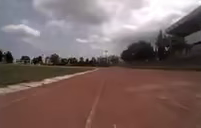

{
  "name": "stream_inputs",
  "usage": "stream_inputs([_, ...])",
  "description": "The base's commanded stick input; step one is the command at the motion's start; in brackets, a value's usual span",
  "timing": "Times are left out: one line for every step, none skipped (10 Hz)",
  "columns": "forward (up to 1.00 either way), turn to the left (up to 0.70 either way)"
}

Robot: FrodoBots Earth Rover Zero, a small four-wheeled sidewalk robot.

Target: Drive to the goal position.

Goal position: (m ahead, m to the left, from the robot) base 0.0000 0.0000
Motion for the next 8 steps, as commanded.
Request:
stream_inputs([0.45,0.0])
stream_inputs([0.45,0.0])
stream_inputs([0.45,0.0])
stream_inputs([0.45,0.0])
stream_inputs([0.45,0.0])
stream_inputs([0.45,0.0])
stream_inputs([0.45,0.0])
stream_inputs([0.45,0.0])
